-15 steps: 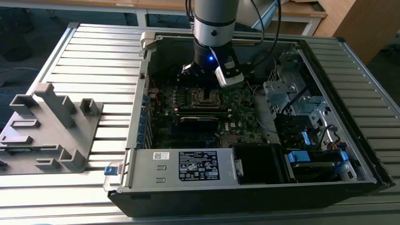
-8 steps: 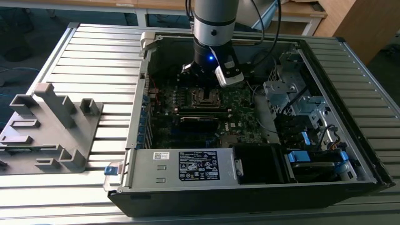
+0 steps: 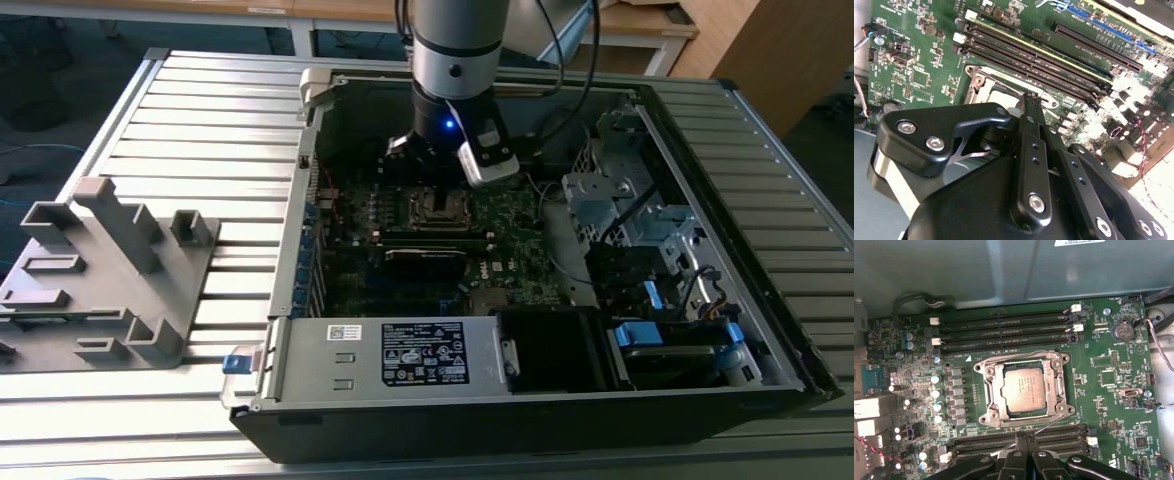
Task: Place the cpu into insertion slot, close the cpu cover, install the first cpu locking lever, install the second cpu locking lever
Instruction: 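Install the second cpu locking lever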
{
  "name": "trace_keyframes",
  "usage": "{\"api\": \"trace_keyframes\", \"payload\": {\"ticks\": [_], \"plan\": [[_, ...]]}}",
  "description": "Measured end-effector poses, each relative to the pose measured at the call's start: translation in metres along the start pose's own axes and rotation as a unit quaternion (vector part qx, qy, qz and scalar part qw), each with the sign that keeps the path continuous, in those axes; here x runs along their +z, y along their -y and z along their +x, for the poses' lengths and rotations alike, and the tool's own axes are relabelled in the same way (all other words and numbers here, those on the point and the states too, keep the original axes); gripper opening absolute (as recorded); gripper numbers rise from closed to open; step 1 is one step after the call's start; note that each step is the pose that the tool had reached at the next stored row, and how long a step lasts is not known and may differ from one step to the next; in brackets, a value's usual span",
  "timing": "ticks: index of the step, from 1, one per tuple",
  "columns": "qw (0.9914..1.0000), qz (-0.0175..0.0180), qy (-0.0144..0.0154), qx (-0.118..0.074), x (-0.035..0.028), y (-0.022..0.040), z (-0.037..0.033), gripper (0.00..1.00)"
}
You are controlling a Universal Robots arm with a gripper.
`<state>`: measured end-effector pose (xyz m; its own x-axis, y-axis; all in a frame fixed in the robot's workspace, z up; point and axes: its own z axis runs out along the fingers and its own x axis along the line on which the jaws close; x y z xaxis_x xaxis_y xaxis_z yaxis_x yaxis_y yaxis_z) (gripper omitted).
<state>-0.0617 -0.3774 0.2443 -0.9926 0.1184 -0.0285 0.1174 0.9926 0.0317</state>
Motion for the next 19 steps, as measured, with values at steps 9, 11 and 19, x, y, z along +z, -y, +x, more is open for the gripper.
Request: {"api": "trace_keyframes", "payload": {"ticks": [9, 11, 19], "plan": [[1.00000, -0.0001, 0.0001, 0.000, 0.0006, 0.0002, 0.0016, 0.10], [1.00000, -0.0001, 0.0006, 0.000, 0.0006, 0.0006, 0.0052, 0.10], [1.00000, 0.0000, 0.0010, 0.000, 0.0010, 0.0019, 0.0086, 0.10]]}}
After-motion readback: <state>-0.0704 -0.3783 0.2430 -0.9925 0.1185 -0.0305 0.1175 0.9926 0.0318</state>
